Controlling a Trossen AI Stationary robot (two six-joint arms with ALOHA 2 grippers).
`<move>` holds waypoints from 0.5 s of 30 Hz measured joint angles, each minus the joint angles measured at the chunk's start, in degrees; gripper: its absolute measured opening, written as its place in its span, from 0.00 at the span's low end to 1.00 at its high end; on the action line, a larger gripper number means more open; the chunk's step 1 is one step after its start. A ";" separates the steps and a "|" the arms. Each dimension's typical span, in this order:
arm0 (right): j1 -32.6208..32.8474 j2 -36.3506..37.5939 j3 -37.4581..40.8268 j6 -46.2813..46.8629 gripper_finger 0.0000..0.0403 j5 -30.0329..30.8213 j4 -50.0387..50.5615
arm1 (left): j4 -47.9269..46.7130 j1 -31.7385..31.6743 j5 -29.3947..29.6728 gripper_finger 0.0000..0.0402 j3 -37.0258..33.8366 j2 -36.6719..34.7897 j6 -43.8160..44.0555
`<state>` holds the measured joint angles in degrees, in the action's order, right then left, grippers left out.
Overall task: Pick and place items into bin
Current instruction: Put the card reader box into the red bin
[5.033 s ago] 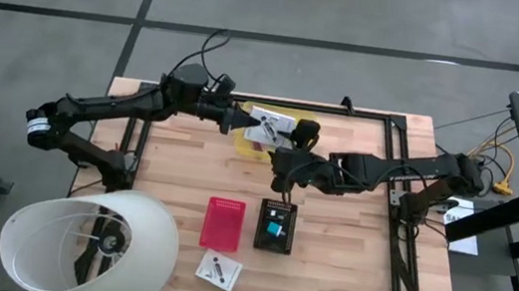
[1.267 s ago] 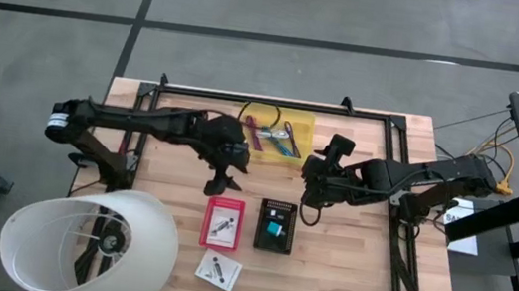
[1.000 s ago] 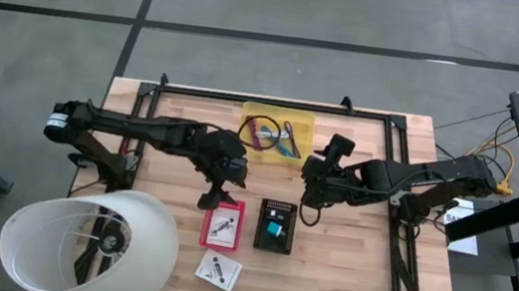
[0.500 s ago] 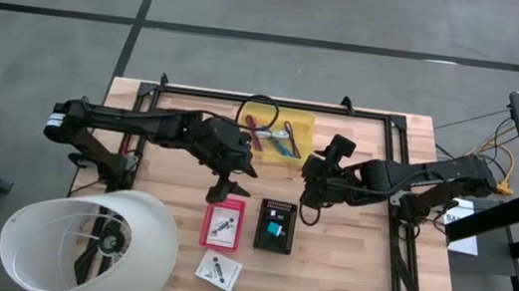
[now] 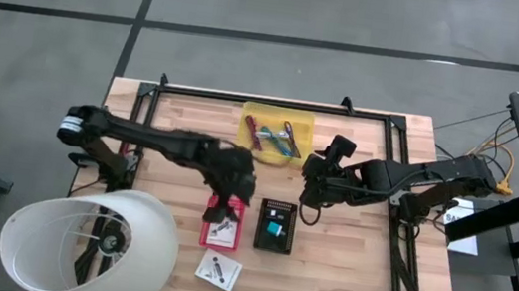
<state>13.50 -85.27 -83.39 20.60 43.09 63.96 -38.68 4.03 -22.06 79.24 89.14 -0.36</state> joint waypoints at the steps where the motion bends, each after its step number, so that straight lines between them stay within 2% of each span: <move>1: 0.00 0.00 0.02 0.00 0.61 0.00 0.01 | 0.43 0.58 -1.18 0.60 0.00 1.20 -0.05; 9: -0.02 0.00 0.15 0.30 0.61 0.00 0.04 | 0.73 3.62 -4.35 0.60 0.06 9.21 -3.64; 15: -0.07 0.00 0.21 0.44 0.61 0.00 0.09 | 0.72 6.28 -9.39 0.60 0.55 12.62 -5.66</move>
<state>13.43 -85.27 -83.18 21.04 43.09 64.05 -37.96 10.31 -31.45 79.79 101.76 -6.01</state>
